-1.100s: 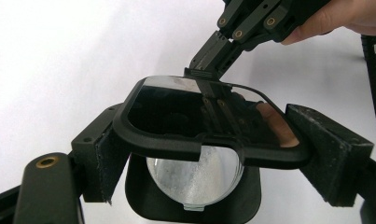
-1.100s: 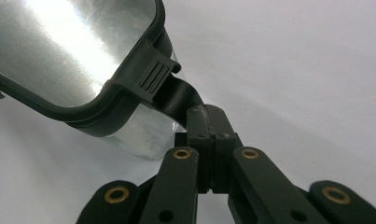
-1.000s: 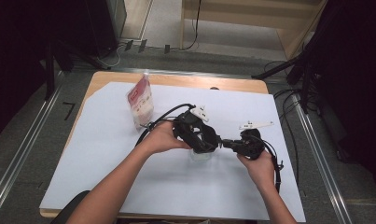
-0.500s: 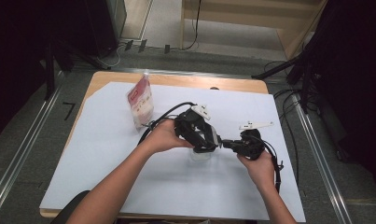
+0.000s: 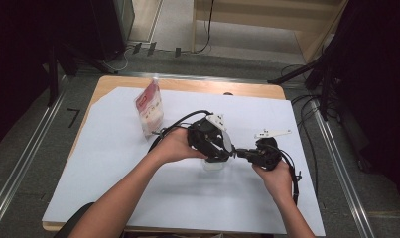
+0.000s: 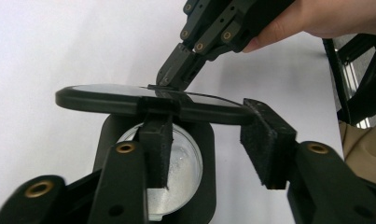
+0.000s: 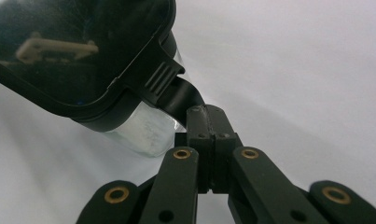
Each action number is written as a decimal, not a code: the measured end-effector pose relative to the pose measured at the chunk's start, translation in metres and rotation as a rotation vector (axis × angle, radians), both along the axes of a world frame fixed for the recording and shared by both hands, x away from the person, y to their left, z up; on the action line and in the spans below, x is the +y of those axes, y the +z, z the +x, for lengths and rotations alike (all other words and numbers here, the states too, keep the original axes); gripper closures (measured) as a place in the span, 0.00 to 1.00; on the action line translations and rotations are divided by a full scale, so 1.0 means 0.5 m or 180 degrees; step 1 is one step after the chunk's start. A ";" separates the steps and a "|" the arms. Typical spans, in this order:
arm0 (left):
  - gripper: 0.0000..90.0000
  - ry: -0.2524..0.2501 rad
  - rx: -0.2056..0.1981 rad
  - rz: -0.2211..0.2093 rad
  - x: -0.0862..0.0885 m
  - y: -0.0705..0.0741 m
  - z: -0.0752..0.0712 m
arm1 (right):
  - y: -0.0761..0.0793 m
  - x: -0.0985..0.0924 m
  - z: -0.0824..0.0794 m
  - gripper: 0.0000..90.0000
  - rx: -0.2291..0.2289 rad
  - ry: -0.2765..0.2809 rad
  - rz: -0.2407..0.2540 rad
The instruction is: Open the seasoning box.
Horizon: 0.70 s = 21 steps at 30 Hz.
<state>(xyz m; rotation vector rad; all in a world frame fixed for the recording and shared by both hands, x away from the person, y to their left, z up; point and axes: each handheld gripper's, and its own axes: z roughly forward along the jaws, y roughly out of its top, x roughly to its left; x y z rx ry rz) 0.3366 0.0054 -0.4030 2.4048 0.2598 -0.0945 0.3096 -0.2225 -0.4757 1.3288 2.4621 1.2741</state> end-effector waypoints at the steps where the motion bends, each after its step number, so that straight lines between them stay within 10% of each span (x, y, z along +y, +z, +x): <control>1: 0.66 -0.0018 0.0019 0.0003 -0.001 0.001 0.000 | 0.000 0.000 0.000 1.00 0.0000 0.0001 0.0001; 21: 0.93 -0.0249 0.0043 -0.0055 -0.029 0.013 0.003 | -0.001 -0.002 -0.002 1.00 -0.0010 0.0007 0.0030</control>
